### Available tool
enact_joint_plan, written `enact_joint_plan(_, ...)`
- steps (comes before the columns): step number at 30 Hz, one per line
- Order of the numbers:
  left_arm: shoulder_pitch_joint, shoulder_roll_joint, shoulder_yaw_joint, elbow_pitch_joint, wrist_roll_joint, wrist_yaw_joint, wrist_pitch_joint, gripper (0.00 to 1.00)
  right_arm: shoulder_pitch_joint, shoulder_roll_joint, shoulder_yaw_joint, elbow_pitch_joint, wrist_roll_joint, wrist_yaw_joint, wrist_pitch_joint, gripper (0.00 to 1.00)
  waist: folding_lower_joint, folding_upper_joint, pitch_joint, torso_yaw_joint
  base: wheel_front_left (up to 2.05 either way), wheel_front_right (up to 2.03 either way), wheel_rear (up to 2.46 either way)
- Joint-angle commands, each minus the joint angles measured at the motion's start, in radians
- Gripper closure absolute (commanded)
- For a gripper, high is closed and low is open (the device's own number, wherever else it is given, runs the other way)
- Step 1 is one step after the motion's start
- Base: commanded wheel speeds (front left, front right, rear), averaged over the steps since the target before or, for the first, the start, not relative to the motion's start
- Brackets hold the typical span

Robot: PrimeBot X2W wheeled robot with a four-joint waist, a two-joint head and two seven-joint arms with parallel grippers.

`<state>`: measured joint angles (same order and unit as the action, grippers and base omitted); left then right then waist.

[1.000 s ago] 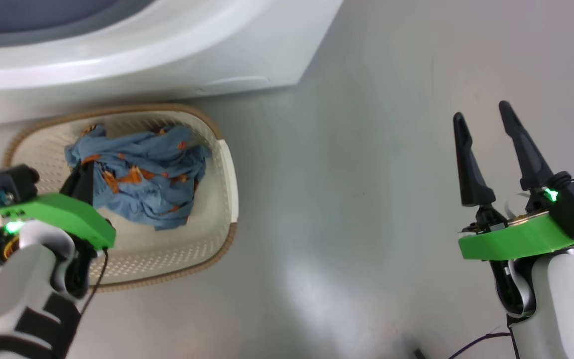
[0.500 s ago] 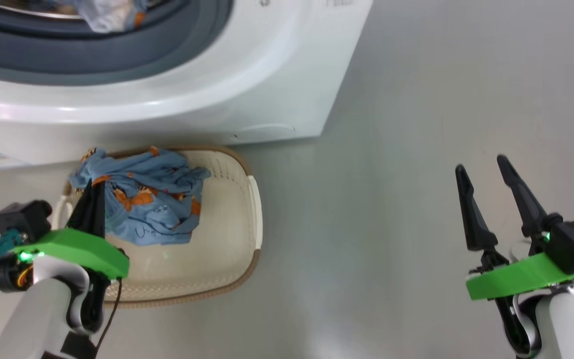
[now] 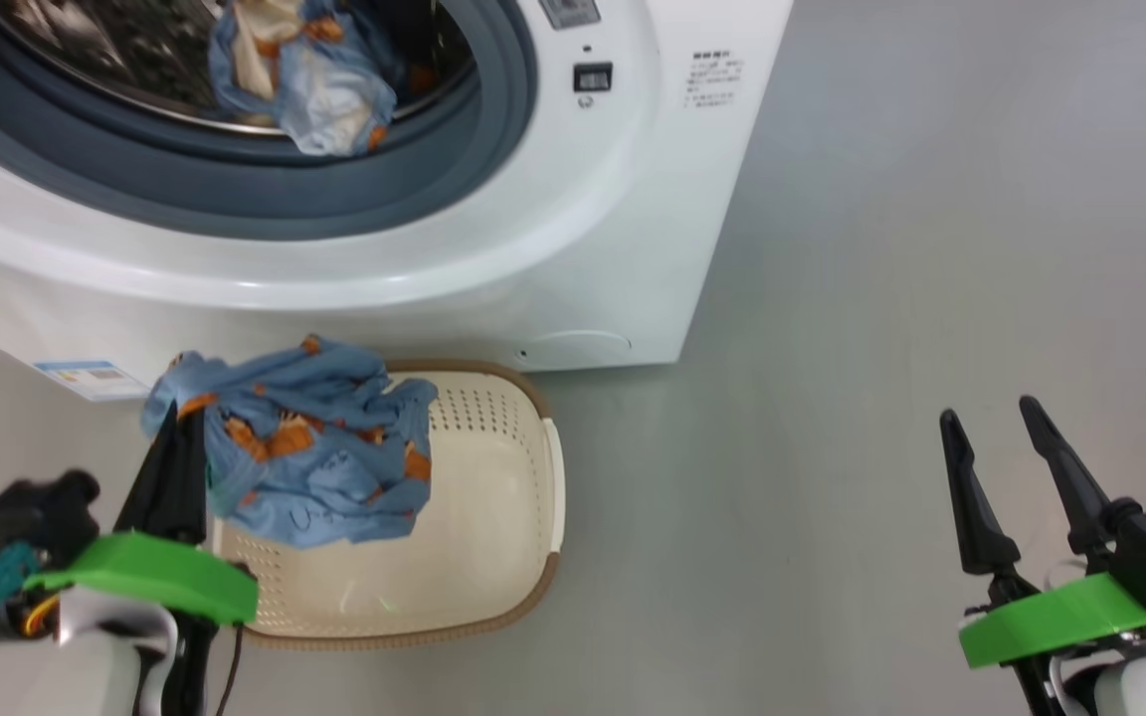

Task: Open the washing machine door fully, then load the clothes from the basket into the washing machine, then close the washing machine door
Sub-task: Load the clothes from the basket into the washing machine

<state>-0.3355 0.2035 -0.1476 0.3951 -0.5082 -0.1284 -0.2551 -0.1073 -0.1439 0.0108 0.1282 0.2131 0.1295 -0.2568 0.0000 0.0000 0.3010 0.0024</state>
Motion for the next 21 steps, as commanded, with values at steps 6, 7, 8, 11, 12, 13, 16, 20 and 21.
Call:
enact_joint_plan(6,0.086,0.014,0.082,-0.103,0.052,-0.002,-0.007,1.00,0.046,-0.017,0.007,-0.022,0.013,0.001,-0.005,0.00,0.0000,0.0000,-0.061,0.026,0.00,0.00,0.00)
enact_joint_plan(7,0.099,0.011,0.089,-0.117,0.061,-0.002,-0.007,1.00,0.050,-0.017,0.004,-0.022,0.013,0.001,-0.005,0.00,0.0000,0.0000,-0.065,0.027,0.00,0.00,0.00)
enact_joint_plan(8,0.111,0.007,0.096,-0.130,0.068,-0.002,-0.007,1.00,0.054,-0.019,0.002,-0.022,0.014,0.001,-0.005,0.00,0.0000,0.0000,-0.068,0.029,0.00,0.00,0.00)
enact_joint_plan(11,0.150,-0.004,0.117,-0.167,0.091,-0.002,-0.007,1.00,0.064,-0.021,-0.006,-0.021,0.015,0.001,-0.005,0.00,0.0000,0.0000,-0.079,0.032,0.00,0.00,0.00)
enact_joint_plan(12,0.165,-0.010,0.125,-0.179,0.098,-0.002,-0.007,1.00,0.067,-0.021,-0.007,-0.021,0.015,0.001,-0.005,0.00,0.0000,0.0000,-0.083,0.032,0.00,0.00,0.00)
enact_joint_plan(13,0.179,-0.015,0.132,-0.190,0.105,-0.002,-0.007,1.00,0.070,-0.021,-0.008,-0.021,0.015,0.001,-0.005,0.00,0.0000,0.0000,-0.087,0.033,0.00,0.00,0.00)
enact_joint_plan(16,0.219,-0.029,0.149,-0.225,0.126,-0.002,-0.007,1.00,0.081,-0.021,-0.012,-0.022,0.016,0.001,-0.005,0.00,0.0000,0.0000,-0.097,0.034,0.00,0.00,0.00)
enact_joint_plan(20,0.262,-0.054,0.181,-0.277,0.144,-0.002,-0.007,1.00,0.091,-0.022,-0.016,-0.023,0.018,0.001,-0.005,0.00,0.0000,0.0000,-0.103,0.032,0.00,0.00,0.00)
enact_joint_plan(21,0.272,-0.059,0.187,-0.291,0.150,-0.002,-0.007,1.00,0.092,-0.022,-0.017,-0.024,0.018,0.001,-0.005,0.00,0.0000,0.0000,-0.102,0.032,0.00,0.00,0.00)
